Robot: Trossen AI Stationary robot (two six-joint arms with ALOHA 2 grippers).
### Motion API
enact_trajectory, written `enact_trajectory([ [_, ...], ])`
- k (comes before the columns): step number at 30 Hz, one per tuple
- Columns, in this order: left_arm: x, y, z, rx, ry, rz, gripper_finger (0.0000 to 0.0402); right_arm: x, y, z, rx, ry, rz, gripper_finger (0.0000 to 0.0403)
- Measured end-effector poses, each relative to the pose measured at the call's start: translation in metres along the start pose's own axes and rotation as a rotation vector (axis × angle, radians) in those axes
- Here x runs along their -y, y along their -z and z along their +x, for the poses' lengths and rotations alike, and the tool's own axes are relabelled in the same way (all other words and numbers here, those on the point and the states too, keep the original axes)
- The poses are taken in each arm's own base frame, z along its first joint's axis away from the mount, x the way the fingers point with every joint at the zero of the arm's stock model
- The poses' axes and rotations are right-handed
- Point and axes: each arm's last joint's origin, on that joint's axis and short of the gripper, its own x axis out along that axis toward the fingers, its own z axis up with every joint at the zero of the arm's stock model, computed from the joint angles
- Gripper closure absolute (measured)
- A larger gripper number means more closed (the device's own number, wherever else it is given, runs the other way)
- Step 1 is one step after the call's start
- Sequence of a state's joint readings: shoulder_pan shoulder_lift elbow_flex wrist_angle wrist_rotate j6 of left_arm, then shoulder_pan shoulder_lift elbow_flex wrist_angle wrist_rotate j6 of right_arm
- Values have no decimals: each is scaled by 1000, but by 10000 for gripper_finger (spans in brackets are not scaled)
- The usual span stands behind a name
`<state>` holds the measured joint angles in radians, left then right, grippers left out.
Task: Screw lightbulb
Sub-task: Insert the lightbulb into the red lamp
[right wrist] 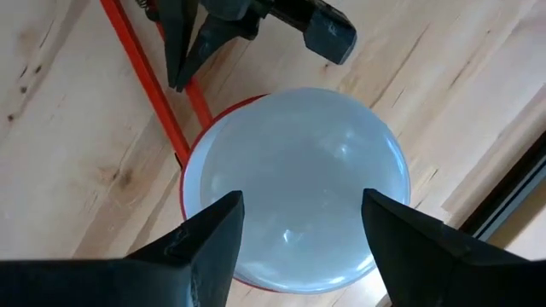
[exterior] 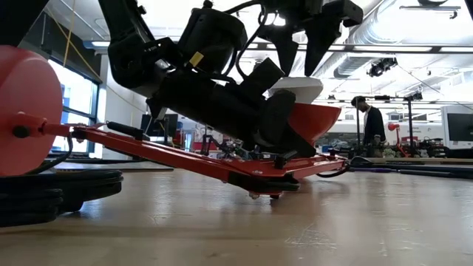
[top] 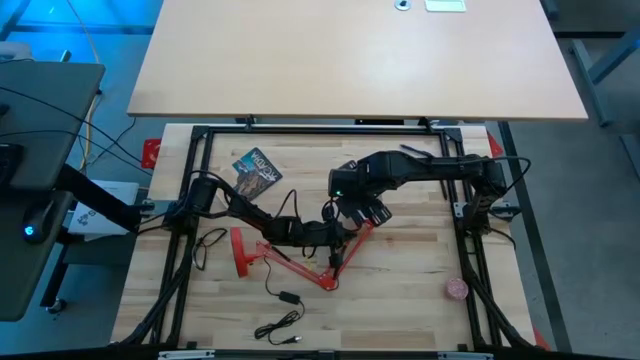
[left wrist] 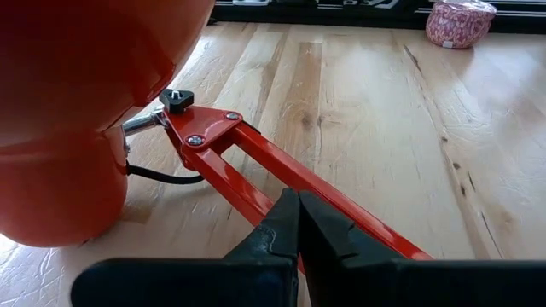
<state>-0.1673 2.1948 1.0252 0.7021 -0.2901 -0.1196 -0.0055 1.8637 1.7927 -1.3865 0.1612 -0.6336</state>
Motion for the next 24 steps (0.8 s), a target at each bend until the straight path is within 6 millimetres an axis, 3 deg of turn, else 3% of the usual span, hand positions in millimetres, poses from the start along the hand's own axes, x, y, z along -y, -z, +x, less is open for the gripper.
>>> enact_trajectory([
  [11, 0, 0, 0, 1, -6, -4, 401, 4, 4, 1, -5, -21, 246, 202],
  [24, 0, 0, 0, 2, -7, -23, 401, 6, 2, 3, 16, -12, 566, 202],
])
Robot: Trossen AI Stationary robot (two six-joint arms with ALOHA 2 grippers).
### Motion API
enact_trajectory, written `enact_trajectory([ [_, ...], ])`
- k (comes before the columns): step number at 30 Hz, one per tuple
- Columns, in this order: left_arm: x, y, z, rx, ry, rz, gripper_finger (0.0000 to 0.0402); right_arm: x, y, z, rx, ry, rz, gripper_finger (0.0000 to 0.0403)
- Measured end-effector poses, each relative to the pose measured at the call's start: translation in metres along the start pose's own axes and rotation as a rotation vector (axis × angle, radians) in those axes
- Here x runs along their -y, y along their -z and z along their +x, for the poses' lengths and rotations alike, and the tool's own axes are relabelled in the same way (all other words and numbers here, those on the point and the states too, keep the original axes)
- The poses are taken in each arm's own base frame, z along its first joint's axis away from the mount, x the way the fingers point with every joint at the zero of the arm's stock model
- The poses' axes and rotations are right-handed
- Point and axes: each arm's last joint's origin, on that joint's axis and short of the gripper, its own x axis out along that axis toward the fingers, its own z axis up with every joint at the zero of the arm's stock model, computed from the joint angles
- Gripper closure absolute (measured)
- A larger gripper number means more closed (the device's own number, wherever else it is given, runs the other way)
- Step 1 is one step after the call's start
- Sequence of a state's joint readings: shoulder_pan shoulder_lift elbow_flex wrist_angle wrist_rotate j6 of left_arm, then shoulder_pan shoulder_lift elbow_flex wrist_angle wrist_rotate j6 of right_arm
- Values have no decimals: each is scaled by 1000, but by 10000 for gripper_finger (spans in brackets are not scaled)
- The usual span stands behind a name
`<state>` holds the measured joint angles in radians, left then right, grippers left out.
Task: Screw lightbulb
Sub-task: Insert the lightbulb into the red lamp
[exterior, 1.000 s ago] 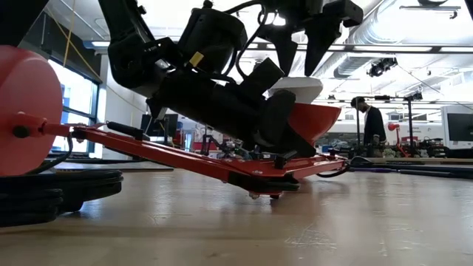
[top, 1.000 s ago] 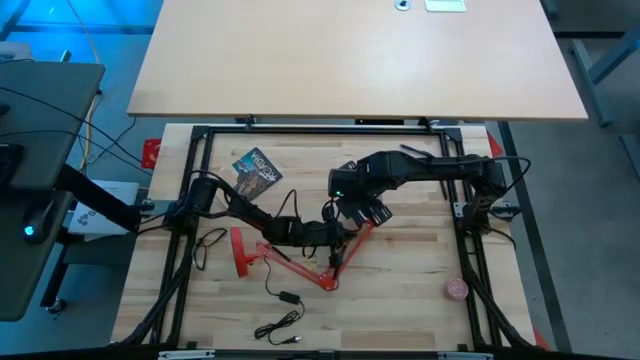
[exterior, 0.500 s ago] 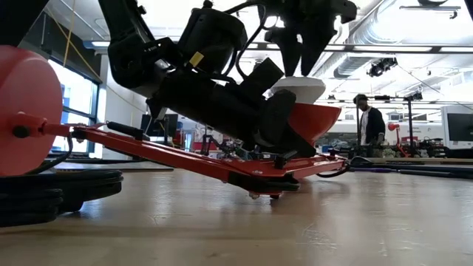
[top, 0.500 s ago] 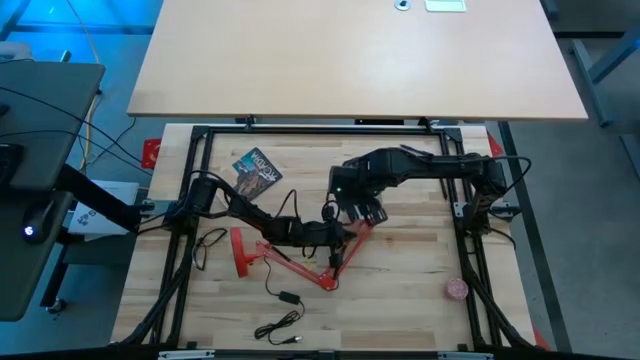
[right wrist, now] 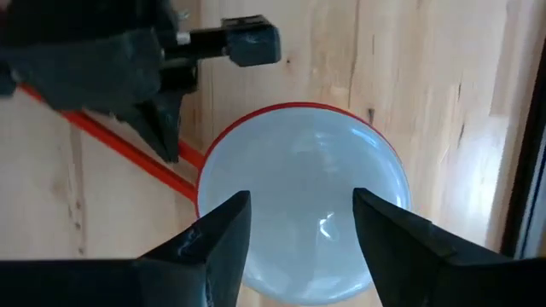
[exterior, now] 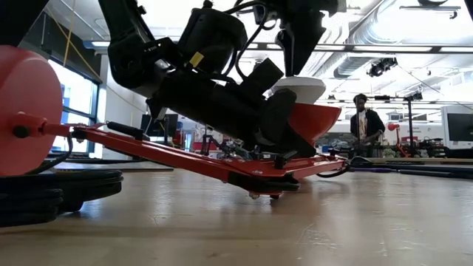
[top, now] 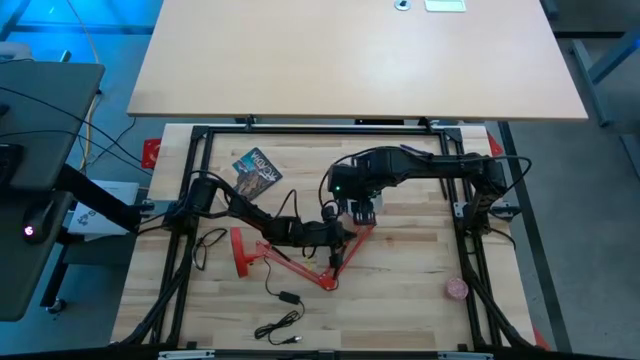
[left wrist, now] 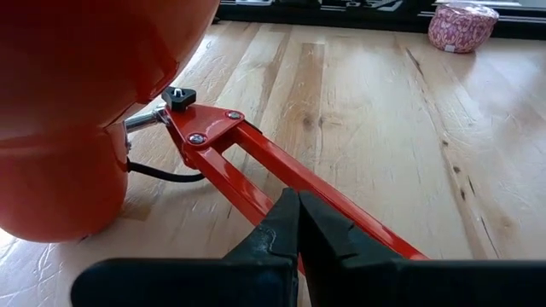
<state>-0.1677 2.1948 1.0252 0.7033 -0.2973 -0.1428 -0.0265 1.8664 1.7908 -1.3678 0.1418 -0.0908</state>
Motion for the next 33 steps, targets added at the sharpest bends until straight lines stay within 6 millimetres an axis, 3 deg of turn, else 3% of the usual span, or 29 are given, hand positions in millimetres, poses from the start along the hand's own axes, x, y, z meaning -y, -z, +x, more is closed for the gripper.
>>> enact_trajectory([
  [13, -1, 0, 0, 5, -19, -13, 401, -1, -1, 17, 37, -24, 387, 202],
  [22, 1, 0, 0, 9, -42, -10, 401, 14, 0, 18, 30, -84, 722, 204],
  [28, 1, 0, 0, 9, -47, -10, 401, 27, 3, 17, -32, -224, 1009, 204],
  [33, 1, 1, -1, 8, -53, -7, 401, 46, 0, -6, 140, -158, 1015, 204],
])
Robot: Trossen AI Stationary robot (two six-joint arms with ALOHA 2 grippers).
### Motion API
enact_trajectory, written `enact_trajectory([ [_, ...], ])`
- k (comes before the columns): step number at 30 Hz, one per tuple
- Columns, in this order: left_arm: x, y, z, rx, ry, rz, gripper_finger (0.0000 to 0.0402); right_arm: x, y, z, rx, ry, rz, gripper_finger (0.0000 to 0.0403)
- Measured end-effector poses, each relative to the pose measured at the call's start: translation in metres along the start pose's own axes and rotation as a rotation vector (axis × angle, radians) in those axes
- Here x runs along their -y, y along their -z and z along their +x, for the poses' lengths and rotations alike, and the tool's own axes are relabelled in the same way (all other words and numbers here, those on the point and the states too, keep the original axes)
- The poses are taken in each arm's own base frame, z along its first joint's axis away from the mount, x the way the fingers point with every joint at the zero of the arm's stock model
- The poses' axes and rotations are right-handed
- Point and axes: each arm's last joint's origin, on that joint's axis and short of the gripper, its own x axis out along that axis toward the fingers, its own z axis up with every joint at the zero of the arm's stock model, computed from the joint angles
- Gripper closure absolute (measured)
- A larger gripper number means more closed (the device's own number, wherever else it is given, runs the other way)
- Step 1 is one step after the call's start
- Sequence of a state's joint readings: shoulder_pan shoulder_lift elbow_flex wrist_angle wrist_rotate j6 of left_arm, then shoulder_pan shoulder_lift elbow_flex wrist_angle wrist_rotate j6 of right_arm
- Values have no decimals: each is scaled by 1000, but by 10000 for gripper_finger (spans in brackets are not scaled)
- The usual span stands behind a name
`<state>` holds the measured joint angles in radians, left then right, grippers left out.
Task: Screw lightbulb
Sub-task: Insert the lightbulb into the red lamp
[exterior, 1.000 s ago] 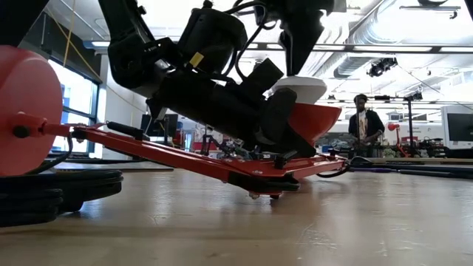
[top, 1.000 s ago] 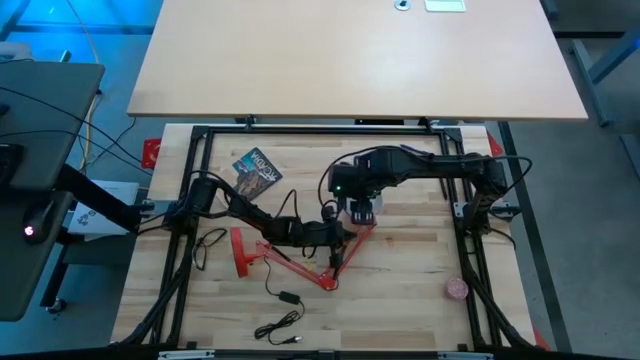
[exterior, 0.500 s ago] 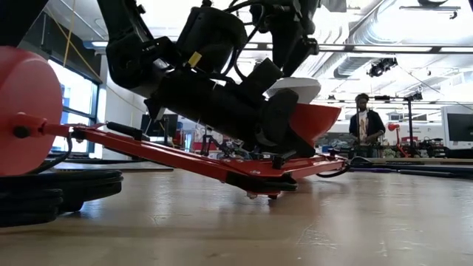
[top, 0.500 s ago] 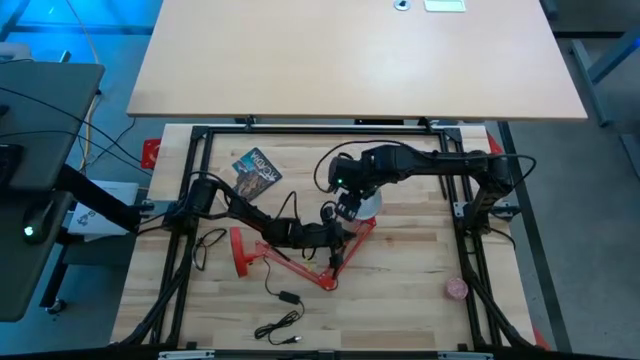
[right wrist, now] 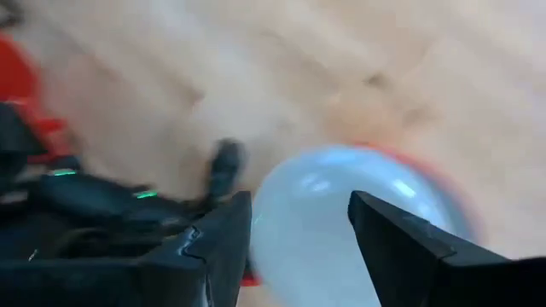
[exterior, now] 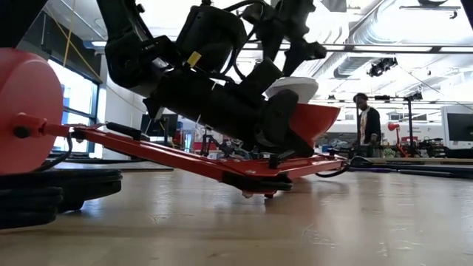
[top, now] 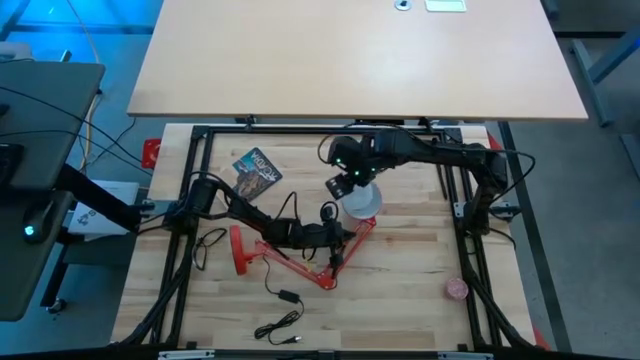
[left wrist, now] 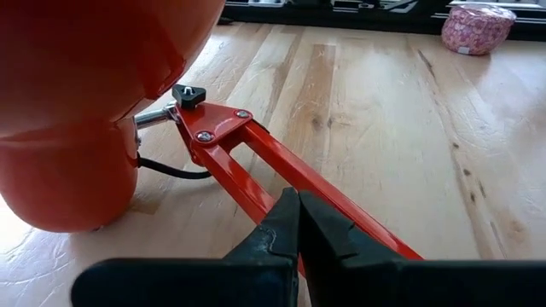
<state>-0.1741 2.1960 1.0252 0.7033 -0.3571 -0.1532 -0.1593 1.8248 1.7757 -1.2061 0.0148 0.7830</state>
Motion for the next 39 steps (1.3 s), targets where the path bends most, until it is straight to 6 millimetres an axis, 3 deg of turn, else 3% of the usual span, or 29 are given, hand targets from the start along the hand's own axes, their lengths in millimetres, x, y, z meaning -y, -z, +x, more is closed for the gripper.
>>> enact_trajectory([
  [4, 0, 0, 0, 0, 1, 1, 401, 14, -8, -31, 52, 111, -136, 204],
  [7, 0, 0, 0, 0, 1, 0, 401, 24, -8, -47, 5, 168, -332, 204],
  [12, 0, 0, 0, -1, 3, 1, 401, 21, 0, -60, -78, 168, -872, 204],
  [15, 0, 0, 0, -2, 4, 34, 401, 15, 6, -57, -107, 167, -1235, 199],
  [20, 0, 0, 0, -5, 7, 61, 401, 2, 11, -41, -82, 73, -1333, 177],
  [25, 0, 1, 0, -11, 2, 57, 401, -10, 25, -40, -86, 19, -1397, 159],
  [39, 1, 1, -1, -11, -5, 32, 401, -66, 44, -52, 298, -62, -1515, 155],
])
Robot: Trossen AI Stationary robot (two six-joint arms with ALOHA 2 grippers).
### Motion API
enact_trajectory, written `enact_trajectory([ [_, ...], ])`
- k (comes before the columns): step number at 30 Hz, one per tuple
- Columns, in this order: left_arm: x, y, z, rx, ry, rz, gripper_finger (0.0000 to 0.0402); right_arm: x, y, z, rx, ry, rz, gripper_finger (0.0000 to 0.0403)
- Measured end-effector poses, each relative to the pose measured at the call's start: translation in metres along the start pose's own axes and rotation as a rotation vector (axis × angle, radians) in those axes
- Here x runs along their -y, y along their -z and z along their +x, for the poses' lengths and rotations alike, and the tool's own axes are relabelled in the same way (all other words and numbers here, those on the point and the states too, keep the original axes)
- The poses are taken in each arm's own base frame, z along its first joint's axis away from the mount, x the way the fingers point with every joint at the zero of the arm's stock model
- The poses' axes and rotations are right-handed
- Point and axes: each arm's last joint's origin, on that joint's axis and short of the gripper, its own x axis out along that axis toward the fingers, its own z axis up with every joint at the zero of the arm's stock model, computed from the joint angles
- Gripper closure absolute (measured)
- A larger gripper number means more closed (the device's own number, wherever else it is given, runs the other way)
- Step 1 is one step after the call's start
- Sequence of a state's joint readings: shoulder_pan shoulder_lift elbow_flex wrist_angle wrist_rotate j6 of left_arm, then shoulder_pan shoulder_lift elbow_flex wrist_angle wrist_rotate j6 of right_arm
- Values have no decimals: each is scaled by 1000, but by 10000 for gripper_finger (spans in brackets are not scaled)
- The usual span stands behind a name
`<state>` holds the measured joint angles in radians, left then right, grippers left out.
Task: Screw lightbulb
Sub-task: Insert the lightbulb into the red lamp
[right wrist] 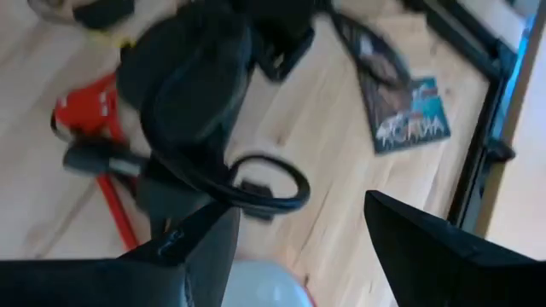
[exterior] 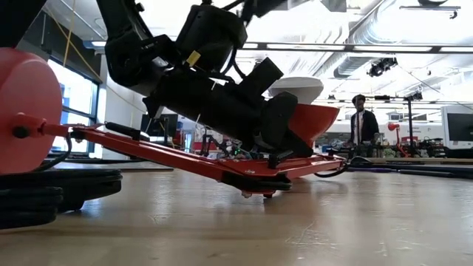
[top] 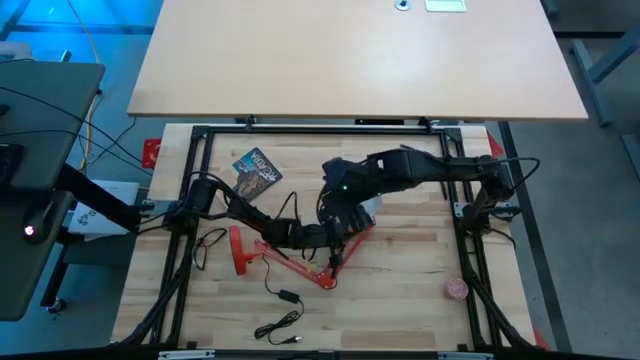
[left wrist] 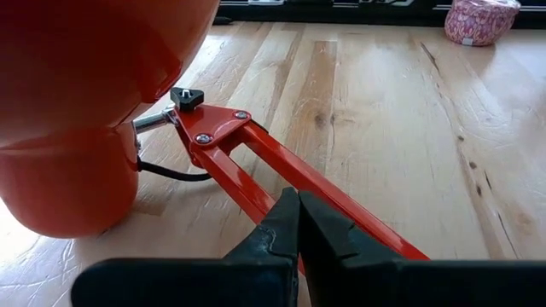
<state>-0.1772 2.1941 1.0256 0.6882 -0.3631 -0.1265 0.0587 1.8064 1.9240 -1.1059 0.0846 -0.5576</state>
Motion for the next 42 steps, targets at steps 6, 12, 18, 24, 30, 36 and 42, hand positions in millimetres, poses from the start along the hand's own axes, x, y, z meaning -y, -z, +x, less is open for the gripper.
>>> enact_trajectory([
  [6, 0, 0, 0, 0, 0, 23, 401, -8, -8, -1, 25, 16, 17, 155],
  [12, 0, 0, 0, -1, 5, 25, 401, -24, 7, -3, -152, -108, -85, 145],
  [18, 0, 0, 0, 0, -2, 25, 401, -29, 15, -13, -185, -219, -3, 85],
  [24, 0, 0, 0, 0, -13, 26, 401, -2, 34, -31, -107, -206, 62, 38],
  [30, 1, 0, 0, 0, -18, 28, 401, 13, 64, -28, 9, -453, 153, 36],
  [36, 0, 1, -1, 3, -61, 29, 401, -1, 93, -50, -73, -268, -70, 36],
  [42, -1, 1, 0, 3, -69, 29, 401, -3, 96, -54, -31, -95, -17, 36],
])
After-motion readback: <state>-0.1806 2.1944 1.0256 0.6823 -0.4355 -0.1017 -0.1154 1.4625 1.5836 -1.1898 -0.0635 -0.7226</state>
